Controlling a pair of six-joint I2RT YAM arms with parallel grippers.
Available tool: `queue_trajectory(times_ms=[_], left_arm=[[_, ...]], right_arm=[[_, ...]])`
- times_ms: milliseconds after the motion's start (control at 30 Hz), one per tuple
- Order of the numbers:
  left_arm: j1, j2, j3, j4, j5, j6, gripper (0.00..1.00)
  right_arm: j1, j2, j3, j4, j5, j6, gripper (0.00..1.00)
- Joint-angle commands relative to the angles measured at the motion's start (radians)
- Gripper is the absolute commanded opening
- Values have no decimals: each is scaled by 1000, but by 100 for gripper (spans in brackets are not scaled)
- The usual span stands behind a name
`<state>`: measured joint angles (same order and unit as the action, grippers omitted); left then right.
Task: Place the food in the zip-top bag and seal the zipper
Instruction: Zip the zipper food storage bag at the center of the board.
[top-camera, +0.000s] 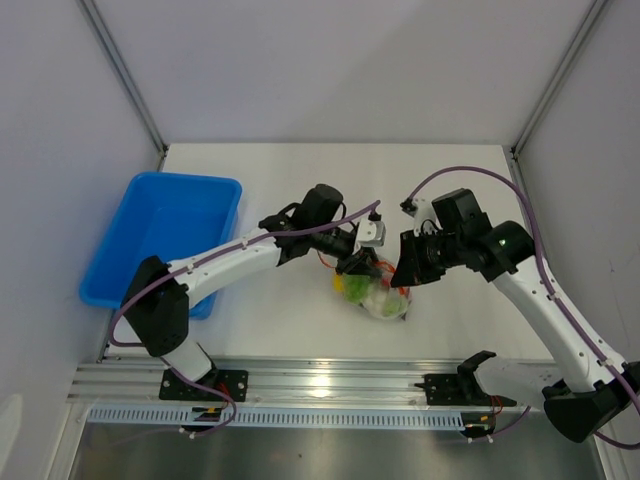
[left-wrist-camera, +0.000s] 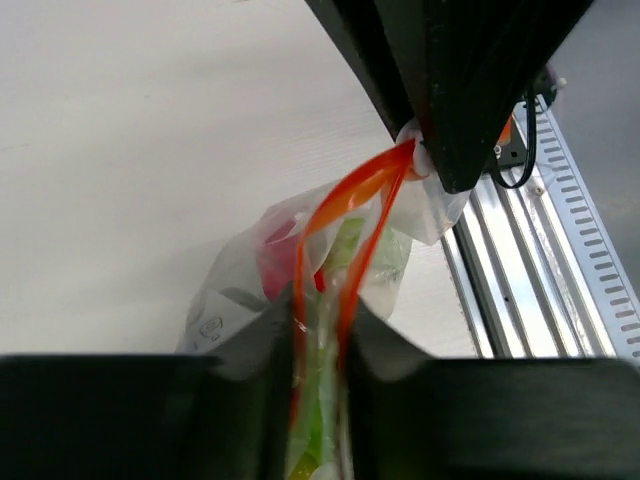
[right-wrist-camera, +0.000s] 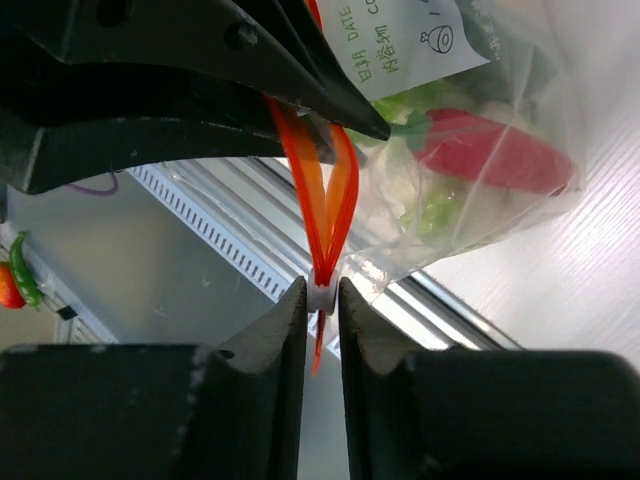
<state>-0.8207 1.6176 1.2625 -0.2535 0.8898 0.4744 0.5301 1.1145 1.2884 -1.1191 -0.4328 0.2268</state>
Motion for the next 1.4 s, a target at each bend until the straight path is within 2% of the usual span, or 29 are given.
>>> queue_trajectory(times_ms=[0, 33, 100, 133, 233, 400, 500, 700, 767, 867, 900, 1100, 1200, 1233, 1300, 1367], left_arm=[[-6, -50, -2, 33, -78, -85, 16], [-6, -41, 11, 22, -94, -129, 12], [-6, -29, 28, -13, -132, -172, 1], [-6, -24, 35, -13, -162, -233, 1], [-8, -44, 9, 12, -176, -359, 1], [-8, -105, -78, 108, -222, -587, 1], [-9, -116, -83, 102, -229, -673, 1], [-26, -139, -115, 108, -245, -734, 1], [-28, -142, -114, 97, -247, -744, 1], [-28, -148, -120, 97, -249, -755, 1], [-28, -153, -126, 96, -253, -752, 1], [-28, -199, -153, 111, -285, -721, 1], [-28, -199, -143, 99, -292, -717, 1], [-28, -193, -131, 92, -289, -718, 1], [-28, -188, -130, 88, -287, -729, 1], [-28, -191, -135, 95, -282, -740, 1]], right_arm=[[4, -4, 8, 45, 35, 5, 22], [4, -4, 2, 56, 43, 9, 34], [5, -24, -27, 77, 69, 28, 45], [4, -33, -52, 100, 84, 37, 50], [4, -80, -95, 157, 160, 80, 52], [4, -186, -205, 272, 181, 135, 51], [4, -235, -259, 333, 167, 141, 49], [5, -295, -346, 481, 97, 147, 43], [4, -305, -379, 513, 78, 151, 33], [4, -305, -411, 556, 80, 152, 5], [4, -306, -416, 558, 83, 152, 0], [4, -318, -422, 552, 66, 141, 0], [5, -318, -420, 525, 88, 146, 14], [4, -318, -420, 518, 104, 147, 15], [4, -332, -429, 502, 118, 152, 15], [4, -347, -439, 498, 135, 152, 7]])
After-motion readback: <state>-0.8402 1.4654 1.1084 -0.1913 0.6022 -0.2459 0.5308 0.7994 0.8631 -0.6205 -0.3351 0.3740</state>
